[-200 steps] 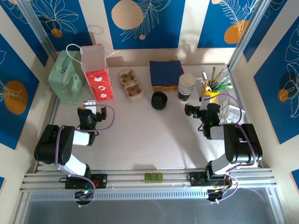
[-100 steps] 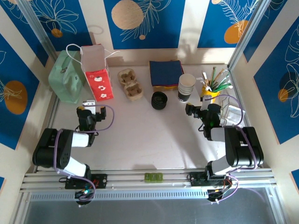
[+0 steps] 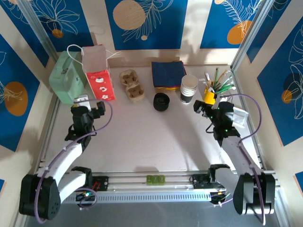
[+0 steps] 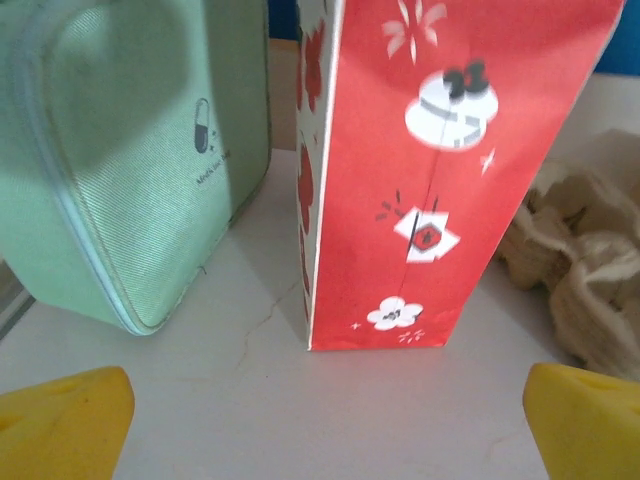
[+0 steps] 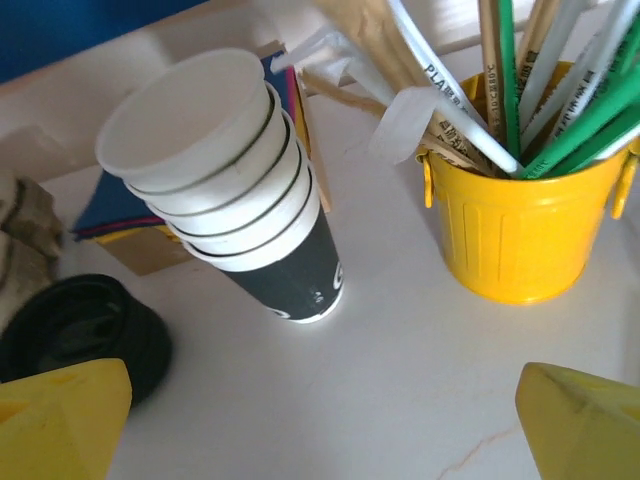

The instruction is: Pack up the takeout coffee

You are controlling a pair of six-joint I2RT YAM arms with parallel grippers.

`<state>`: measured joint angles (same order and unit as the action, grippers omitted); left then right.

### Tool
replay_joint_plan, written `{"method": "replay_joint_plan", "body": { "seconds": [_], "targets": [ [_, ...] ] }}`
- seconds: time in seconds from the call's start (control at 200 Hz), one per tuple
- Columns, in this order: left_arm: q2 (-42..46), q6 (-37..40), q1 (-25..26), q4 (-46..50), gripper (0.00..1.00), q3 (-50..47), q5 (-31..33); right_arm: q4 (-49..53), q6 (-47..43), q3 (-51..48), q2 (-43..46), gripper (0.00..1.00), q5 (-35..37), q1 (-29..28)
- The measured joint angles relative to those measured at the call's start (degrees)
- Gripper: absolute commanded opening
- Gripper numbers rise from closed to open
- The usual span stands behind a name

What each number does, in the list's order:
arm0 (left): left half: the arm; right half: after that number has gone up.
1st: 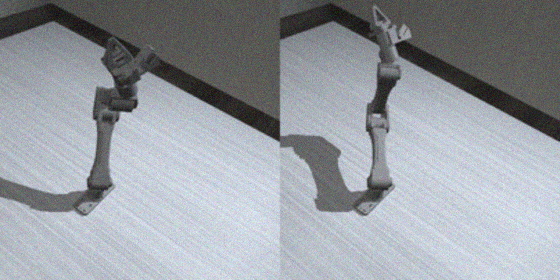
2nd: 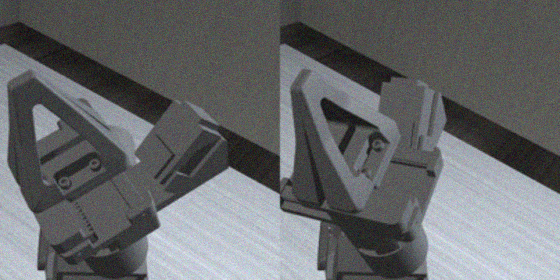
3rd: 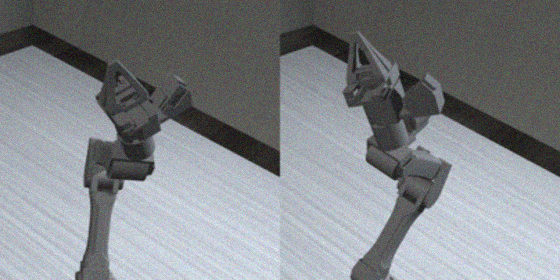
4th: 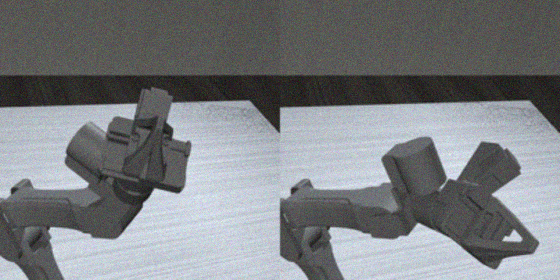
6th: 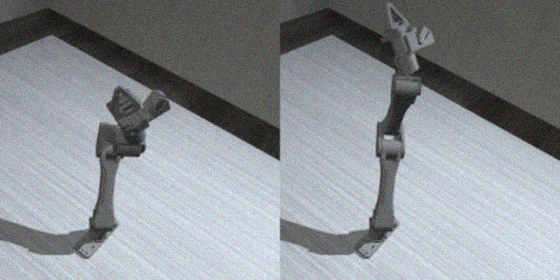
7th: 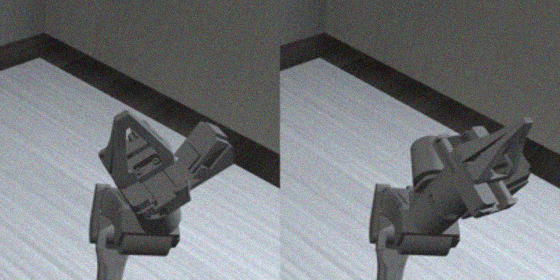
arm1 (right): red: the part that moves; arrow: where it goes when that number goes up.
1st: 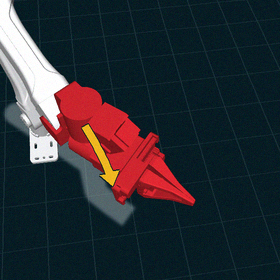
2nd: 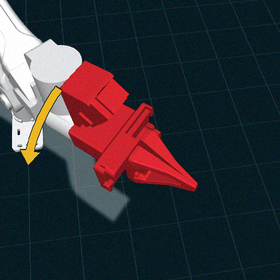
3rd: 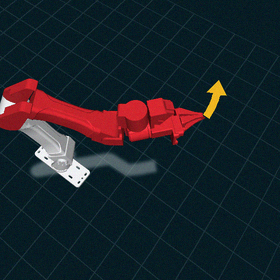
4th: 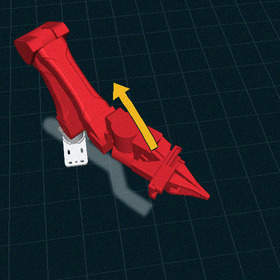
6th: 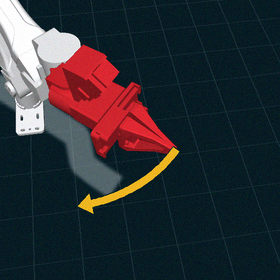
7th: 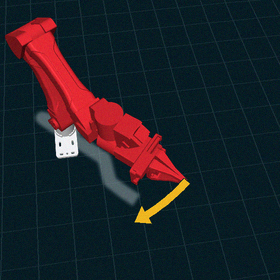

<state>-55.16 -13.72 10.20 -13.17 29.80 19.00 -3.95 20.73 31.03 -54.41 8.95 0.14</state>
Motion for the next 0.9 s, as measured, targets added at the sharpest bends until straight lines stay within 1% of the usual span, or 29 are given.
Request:
{"method": "replay_joint_plan", "body": {
  "seconds": [0.095, 0.22, 0.305, 0.36, 0.405, 0.465, 0.57, 0.655, 0.77, 0.9],
  "targets": [
    [0.66, -5.03, 0.02, 13.14, 0.99, 9.22, -3.78, 12.20, 6.19, 6.32, 3.04, 0.99, -0.44, 0.20],
    [-1.01, -9.75, 0.07, 27.85, 0.99, 20.28, -11.56, 22.73, 10.56, 12.28, 4.90, 0.99, -2.93, 0.26],
    [-2.08, -12.13, 0.15, 34.86, 0.99, 24.11, -17.57, 29.44, 12.92, 16.24, 4.76, 1.00, -4.35, 0.24],
    [-2.78, -13.46, 0.50, 38.84, 0.99, 25.46, -21.11, 33.31, 14.03, 19.41, 3.56, 0.97, -4.81, -0.09],
    [-3.30, -14.60, 1.38, 41.57, 0.99, 26.05, -23.96, 35.67, 14.78, 22.25, 2.21, 0.97, -4.85, -0.83],
    [-3.82, -15.47, 3.78, 43.80, 0.99, 26.16, -26.40, 37.33, 14.95, 25.38, 0.28, 0.98, -3.54, -3.48],
    [-5.57, -16.02, 12.13, 47.36, 0.99, 28.04, -28.02, 39.95, 15.37, 29.88, -3.41, 0.98, 0.22, -9.73],
    [-7.61, -16.24, 17.46, 47.80, 0.99, 30.49, -28.61, 41.79, 16.02, 33.44, -7.74, 0.97, 2.93, -12.09],
    [-9.05, -17.84, 20.74, 45.88, 0.99, 31.08, -28.46, 44.09, 17.31, 38.12, -14.01, 0.97, 6.49, -12.79],
    [-11.32, -20.33, 22.08, 42.21, 0.99, 31.06, -27.80, 45.88, 18.36, 43.63, -20.39, 0.93, 9.55, -12.76]
  ]
}}
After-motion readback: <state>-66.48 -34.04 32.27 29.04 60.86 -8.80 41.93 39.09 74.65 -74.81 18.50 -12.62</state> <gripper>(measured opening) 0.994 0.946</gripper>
